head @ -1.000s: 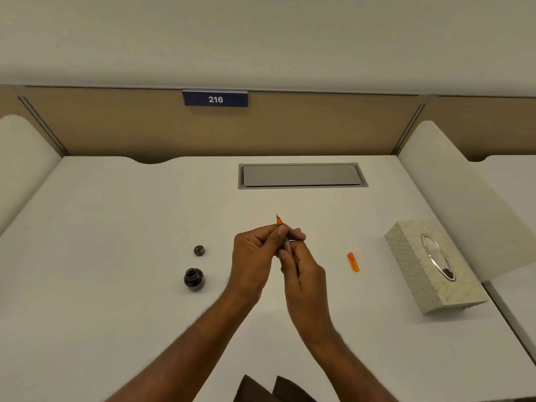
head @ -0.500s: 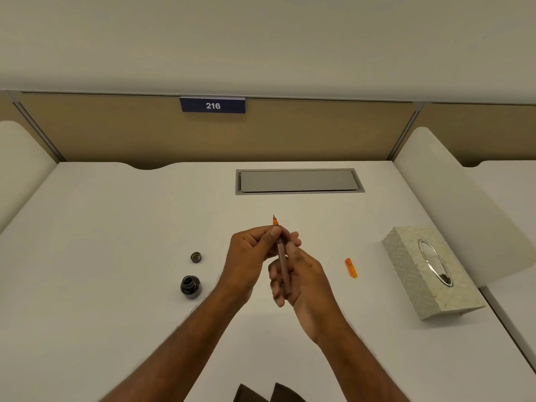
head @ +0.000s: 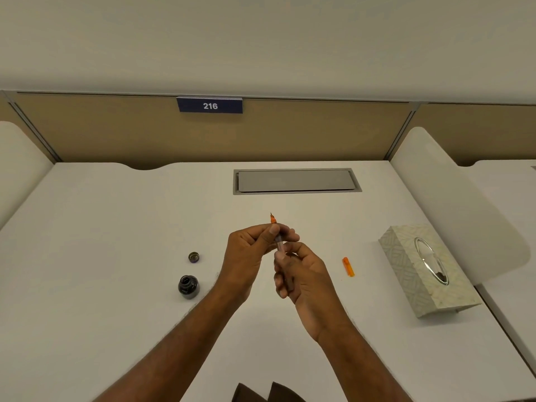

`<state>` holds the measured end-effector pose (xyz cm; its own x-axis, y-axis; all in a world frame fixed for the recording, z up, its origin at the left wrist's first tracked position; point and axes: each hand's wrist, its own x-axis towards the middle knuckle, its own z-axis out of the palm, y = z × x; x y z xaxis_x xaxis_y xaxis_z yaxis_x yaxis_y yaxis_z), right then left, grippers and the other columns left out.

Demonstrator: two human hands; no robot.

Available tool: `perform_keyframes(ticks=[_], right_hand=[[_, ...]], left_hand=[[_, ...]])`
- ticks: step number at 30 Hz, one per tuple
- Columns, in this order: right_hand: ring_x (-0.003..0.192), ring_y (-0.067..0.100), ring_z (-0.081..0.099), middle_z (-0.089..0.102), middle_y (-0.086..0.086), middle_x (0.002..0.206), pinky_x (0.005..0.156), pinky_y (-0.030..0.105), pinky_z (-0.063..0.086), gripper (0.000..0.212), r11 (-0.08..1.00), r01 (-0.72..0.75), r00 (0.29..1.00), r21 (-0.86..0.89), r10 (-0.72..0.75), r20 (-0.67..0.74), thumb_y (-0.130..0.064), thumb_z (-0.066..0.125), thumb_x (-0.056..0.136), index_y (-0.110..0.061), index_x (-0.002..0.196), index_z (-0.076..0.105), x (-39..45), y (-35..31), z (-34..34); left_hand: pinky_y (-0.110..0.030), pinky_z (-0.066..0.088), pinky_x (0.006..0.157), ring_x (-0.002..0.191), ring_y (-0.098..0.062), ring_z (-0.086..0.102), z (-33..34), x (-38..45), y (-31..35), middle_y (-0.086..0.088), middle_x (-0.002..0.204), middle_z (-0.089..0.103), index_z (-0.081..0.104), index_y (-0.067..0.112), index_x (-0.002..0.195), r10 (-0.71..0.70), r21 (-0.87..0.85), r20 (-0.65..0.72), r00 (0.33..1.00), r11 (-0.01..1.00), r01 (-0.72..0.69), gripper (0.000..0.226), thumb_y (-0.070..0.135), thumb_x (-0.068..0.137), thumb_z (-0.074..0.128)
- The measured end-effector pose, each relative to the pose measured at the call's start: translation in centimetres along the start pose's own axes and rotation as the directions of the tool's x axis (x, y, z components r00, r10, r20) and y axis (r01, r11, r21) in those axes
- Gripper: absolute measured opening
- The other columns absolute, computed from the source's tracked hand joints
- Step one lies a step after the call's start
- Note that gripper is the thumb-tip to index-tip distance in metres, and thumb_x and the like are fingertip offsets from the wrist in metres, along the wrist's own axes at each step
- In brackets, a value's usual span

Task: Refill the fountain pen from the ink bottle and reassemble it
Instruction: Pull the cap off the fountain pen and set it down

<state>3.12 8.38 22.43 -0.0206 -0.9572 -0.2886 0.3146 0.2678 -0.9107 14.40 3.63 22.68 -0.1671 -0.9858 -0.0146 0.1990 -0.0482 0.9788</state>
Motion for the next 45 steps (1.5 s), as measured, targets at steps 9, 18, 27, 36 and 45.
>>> perform_keyframes(ticks=[9, 18, 27, 36, 45], right_hand=[[0.056, 0.017, 0.057, 0.064, 0.008, 0.071, 0.049, 0.028, 0.050, 0.030, 1.000, -0.016, 0.995, -0.025, 0.013, -0.102, -0.029, 0.049, 0.101, -0.007, 0.095, 0.069, 0.2, 0.0, -0.2], [0.057, 0.018, 0.058, 0.067, 0.006, 0.076, 0.051, 0.029, 0.052, 0.027, 0.997, 0.001, 0.998, -0.078, -0.006, -0.060, -0.029, 0.056, 0.097, -0.008, 0.107, 0.070, 0.1, 0.0, -0.1], [0.054, 0.017, 0.056, 0.064, 0.006, 0.071, 0.046, 0.027, 0.047, 0.027, 1.000, 0.001, 0.999, -0.014, -0.001, -0.051, -0.030, 0.053, 0.098, -0.011, 0.099, 0.072, -0.2, 0.0, -0.2], [0.054, 0.019, 0.057, 0.066, 0.009, 0.074, 0.046, 0.027, 0.048, 0.038, 0.999, -0.031, 0.996, 0.037, 0.034, -0.085, -0.043, 0.054, 0.093, -0.009, 0.097, 0.071, 0.0, 0.4, -0.4], [0.056, 0.018, 0.058, 0.067, 0.010, 0.077, 0.046, 0.027, 0.047, 0.034, 0.999, -0.038, 0.995, 0.032, 0.040, -0.086, -0.037, 0.050, 0.099, -0.009, 0.101, 0.070, 0.0, 0.9, -0.7]], left_hand=[[-0.034, 0.057, 0.095, 0.099, -0.022, 0.074, -0.1, -0.5, -0.4, -0.006, 0.100, 0.079, 0.076, 0.015, 0.099, -0.023, 0.037, 0.013, 1.000, 0.999, 0.023, 0.026, 0.017, 0.101, 0.050], [-0.032, 0.058, 0.092, 0.099, -0.022, 0.074, -0.2, -0.4, -0.2, -0.009, 0.097, 0.079, 0.076, 0.009, 0.098, -0.019, 0.065, 0.027, 0.999, 0.998, 0.017, 0.028, 0.017, 0.101, 0.049], [-0.029, 0.059, 0.087, 0.094, -0.023, 0.075, -0.2, -0.5, -0.4, -0.008, 0.094, 0.080, 0.076, 0.018, 0.093, -0.039, 0.022, 0.001, 0.999, 0.999, 0.039, 0.026, 0.018, 0.099, 0.051], [-0.032, 0.058, 0.091, 0.095, -0.023, 0.075, 0.0, -0.5, -1.0, -0.011, 0.096, 0.079, 0.077, 0.013, 0.098, -0.063, 0.053, -0.004, 0.998, 0.997, 0.063, 0.023, 0.019, 0.098, 0.055], [-0.026, 0.059, 0.086, 0.093, -0.021, 0.075, 0.0, -0.4, -1.0, -0.008, 0.095, 0.079, 0.077, 0.016, 0.096, -0.068, 0.038, -0.015, 0.998, 0.997, 0.068, 0.021, 0.019, 0.097, 0.056]])
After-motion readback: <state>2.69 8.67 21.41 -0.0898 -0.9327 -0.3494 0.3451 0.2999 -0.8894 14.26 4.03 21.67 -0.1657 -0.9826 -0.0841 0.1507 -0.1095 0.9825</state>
